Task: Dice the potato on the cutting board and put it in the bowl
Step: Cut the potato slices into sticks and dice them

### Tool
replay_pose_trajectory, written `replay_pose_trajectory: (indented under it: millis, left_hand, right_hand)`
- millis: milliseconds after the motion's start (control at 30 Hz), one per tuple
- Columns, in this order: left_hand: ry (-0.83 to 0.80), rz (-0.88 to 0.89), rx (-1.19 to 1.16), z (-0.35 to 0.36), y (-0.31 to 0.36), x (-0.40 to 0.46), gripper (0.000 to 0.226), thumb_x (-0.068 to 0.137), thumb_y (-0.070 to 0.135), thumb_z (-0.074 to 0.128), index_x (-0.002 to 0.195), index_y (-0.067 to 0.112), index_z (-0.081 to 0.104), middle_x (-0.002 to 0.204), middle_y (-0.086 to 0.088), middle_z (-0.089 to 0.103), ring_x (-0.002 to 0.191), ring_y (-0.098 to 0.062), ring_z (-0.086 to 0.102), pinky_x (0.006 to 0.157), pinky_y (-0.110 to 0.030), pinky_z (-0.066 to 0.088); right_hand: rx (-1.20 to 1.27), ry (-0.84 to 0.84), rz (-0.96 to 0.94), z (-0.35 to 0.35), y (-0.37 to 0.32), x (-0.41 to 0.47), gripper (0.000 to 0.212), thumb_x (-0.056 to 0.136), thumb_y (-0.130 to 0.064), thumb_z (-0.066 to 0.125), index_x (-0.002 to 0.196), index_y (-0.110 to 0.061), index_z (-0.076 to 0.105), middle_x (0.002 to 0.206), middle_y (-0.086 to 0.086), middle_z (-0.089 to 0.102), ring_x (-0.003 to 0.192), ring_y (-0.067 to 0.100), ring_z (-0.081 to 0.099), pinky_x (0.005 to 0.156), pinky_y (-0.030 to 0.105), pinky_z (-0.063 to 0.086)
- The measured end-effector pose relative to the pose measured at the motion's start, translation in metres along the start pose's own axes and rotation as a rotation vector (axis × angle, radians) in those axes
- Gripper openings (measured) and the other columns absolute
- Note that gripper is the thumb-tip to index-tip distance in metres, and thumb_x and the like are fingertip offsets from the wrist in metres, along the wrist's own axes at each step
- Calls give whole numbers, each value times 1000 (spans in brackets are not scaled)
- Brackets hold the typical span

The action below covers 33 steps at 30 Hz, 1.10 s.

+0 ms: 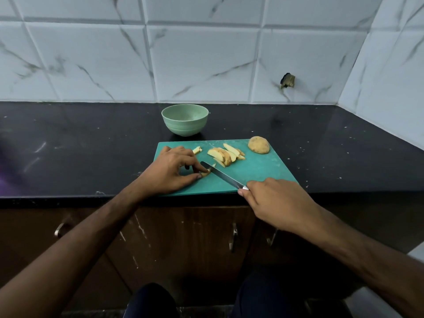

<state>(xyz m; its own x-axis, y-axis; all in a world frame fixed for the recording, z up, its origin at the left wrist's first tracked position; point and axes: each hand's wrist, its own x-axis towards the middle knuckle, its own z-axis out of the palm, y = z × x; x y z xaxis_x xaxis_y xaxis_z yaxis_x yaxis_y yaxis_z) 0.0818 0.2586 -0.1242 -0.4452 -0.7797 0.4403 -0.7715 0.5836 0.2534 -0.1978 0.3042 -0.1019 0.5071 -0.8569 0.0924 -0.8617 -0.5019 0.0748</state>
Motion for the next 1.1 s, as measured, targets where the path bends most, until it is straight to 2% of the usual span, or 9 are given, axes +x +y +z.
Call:
replay_pose_trajectory:
  millis: [133,267,367,533,633,733,800,967,1100]
  left_hand:
    - [44,-14,-13,0,2,-1,21,87,54,63,101,42,73,93,18,62,95,-5,55,83,-38,37]
    - [79,-40,7,0,2,-1,9,87,45,73,94,39,72,89,17,61,92,-4,55,81,-37,34]
    - [72,-46,4,0,2,0,6,86,44,75,91,41,72,89,15,61,89,-5,54,83,-38,35]
    - [67,-47,6,-1,2,-1,6,85,41,77,89,37,74,88,15,61,89,-6,54,84,-41,36]
    - [66,-50,9,1,2,-2,9,85,46,75,88,37,74,88,15,61,90,-7,55,84,-42,36]
    - [90,-53,15,2,2,-4,24,82,59,64,87,38,73,87,17,62,90,-5,55,83,-38,33]
    - [102,-54,26,2,1,-4,21,81,57,68,86,37,72,86,18,62,89,-5,55,83,-37,32]
    - [92,-63,16,1,1,-3,17,81,54,70,80,37,69,86,17,62,89,-6,54,83,-36,32]
    - [74,-65,-11,1,2,-2,16,81,54,69,78,38,68,86,17,62,89,-6,54,85,-37,34]
  right_hand:
    - [-47,40,30,-5,4,4,38,108,-53,21,93,-29,45,74,-8,50,64,8,51,56,29,40]
    - [32,-11,23,-14,6,1,39,107,-54,22,86,-31,45,75,-8,53,66,9,53,57,29,42]
    - [19,-35,-6,-14,0,-5,38,108,-53,23,80,-33,38,72,-9,50,62,7,50,53,26,35]
    - [-22,9,-4,-2,-10,2,36,109,-51,24,93,-28,46,72,-9,48,59,7,47,50,26,30]
    - [-60,31,-9,0,-13,8,39,109,-51,23,97,-25,50,72,-8,48,60,7,47,52,28,34]
    - [-35,13,10,-4,-10,11,41,109,-50,23,96,-24,51,73,-7,49,62,8,48,53,29,32]
    - [19,-15,36,-10,-6,10,42,108,-52,23,96,-25,54,75,-7,51,65,8,50,54,29,33]
    - [39,-62,9,-17,-10,-4,39,108,-53,23,80,-32,39,75,-8,52,64,8,52,52,26,33]
    - [70,-80,8,-8,-16,-2,36,108,-52,25,87,-30,44,75,-8,51,64,7,50,52,26,31]
